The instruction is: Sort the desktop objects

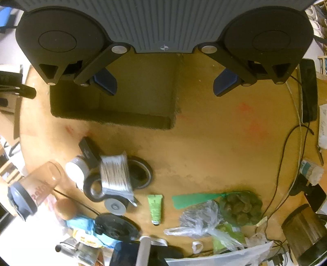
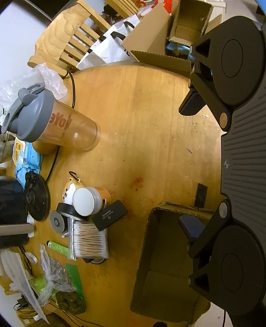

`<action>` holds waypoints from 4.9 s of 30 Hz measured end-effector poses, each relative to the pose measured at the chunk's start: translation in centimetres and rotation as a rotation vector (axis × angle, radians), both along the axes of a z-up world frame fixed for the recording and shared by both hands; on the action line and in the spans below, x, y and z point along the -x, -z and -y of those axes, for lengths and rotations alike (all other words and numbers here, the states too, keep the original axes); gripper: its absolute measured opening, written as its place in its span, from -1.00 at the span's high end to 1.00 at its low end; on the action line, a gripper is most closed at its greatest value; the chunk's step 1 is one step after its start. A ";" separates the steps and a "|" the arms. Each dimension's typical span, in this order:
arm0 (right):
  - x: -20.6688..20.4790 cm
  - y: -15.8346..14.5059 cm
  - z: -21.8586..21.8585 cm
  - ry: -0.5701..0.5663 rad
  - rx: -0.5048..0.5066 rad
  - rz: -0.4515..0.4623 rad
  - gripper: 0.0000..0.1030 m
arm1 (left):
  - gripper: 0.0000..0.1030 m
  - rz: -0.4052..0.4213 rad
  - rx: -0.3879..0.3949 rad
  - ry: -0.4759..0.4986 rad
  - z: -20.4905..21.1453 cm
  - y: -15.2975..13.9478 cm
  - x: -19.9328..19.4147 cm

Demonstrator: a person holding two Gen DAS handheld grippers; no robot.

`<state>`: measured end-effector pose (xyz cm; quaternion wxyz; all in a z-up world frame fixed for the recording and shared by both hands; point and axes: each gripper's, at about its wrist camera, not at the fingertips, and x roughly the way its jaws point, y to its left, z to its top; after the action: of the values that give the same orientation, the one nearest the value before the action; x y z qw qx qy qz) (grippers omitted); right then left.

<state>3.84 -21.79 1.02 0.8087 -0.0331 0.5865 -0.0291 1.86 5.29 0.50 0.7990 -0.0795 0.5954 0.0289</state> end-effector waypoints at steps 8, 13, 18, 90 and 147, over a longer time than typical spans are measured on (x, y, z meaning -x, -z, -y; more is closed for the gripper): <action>-0.8 0.4 -0.1 0.000 0.025 -0.001 -1.00 | -0.99 0.049 -0.055 -0.024 -0.7 0.0 -0.3; -1.4 0.7 0.0 -0.005 0.034 0.003 -1.00 | -0.99 0.090 -0.096 -0.028 -1.1 -0.1 -0.4; -2.1 1.1 0.0 -0.018 0.046 0.011 -1.00 | -0.99 0.116 -0.103 -0.023 -1.7 0.1 -0.4; -13.5 7.3 -3.5 -0.281 -0.116 0.310 -0.18 | -0.99 0.184 0.060 -0.260 -6.2 0.6 3.6; 1.0 2.8 6.4 0.083 -0.235 0.417 -0.10 | -0.70 0.331 0.376 -0.127 -1.3 0.8 -7.5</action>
<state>2.84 -28.15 -1.76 0.9087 0.0918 0.4073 -0.0001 9.32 6.56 -0.33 0.8533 -0.2676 0.4451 -0.0456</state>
